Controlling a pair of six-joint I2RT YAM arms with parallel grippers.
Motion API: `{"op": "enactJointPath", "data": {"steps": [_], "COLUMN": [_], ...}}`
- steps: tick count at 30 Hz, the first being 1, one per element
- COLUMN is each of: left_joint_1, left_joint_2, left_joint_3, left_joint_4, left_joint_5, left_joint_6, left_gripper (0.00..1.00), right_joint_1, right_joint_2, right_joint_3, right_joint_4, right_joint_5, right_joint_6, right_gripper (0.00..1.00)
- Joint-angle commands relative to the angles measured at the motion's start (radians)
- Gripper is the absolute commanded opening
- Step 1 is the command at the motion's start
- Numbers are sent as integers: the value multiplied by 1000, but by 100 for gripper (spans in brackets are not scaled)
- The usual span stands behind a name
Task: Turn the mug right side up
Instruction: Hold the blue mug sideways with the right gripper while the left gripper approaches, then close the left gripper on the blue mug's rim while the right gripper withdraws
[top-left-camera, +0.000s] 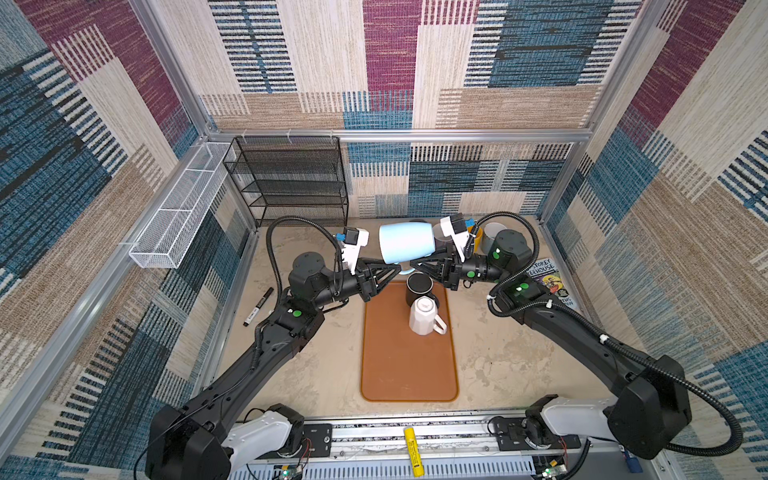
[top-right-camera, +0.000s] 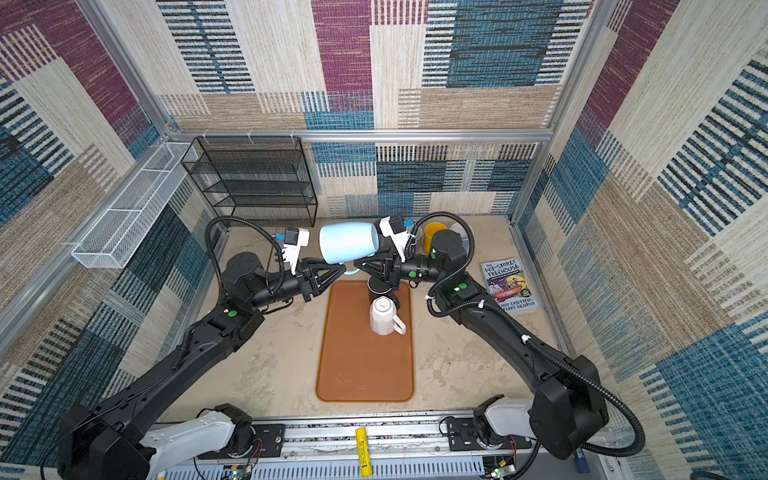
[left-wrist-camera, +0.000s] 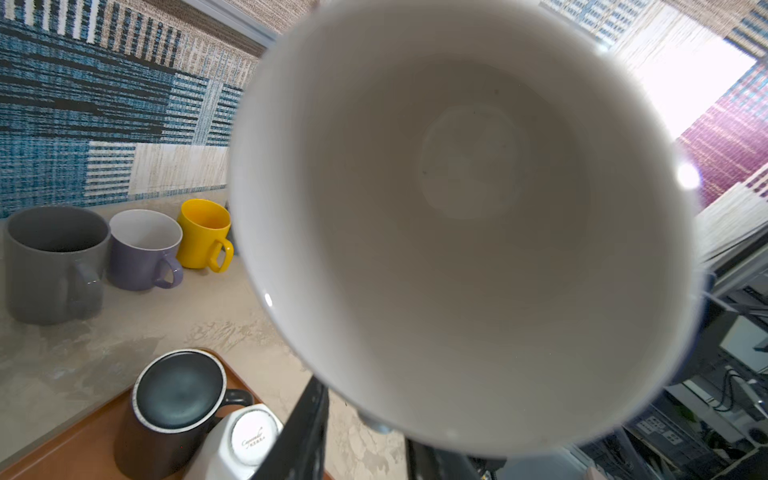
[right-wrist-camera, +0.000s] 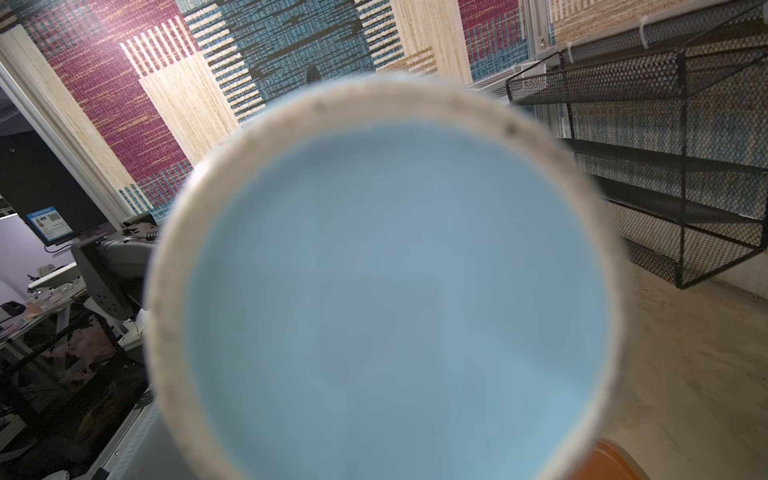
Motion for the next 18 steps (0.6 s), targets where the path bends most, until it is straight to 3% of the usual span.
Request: {"op": "enactJointPath", "data": {"steps": [1, 18], "left_joint_1": [0, 0], "left_joint_2": [3, 58], "left_joint_3": [-5, -53], "left_joint_4": [115, 511], "left_joint_5": [40, 92], "left_joint_6": [-46, -230], "left_gripper": [30, 24], "right_joint_1": [1, 10], "right_joint_2": [-2, 15], "right_joint_3": [-3, -43], "right_joint_4": [129, 278], "right_joint_5": [-50, -78], "right_joint_6": [37, 140], "right_gripper": [1, 1]}}
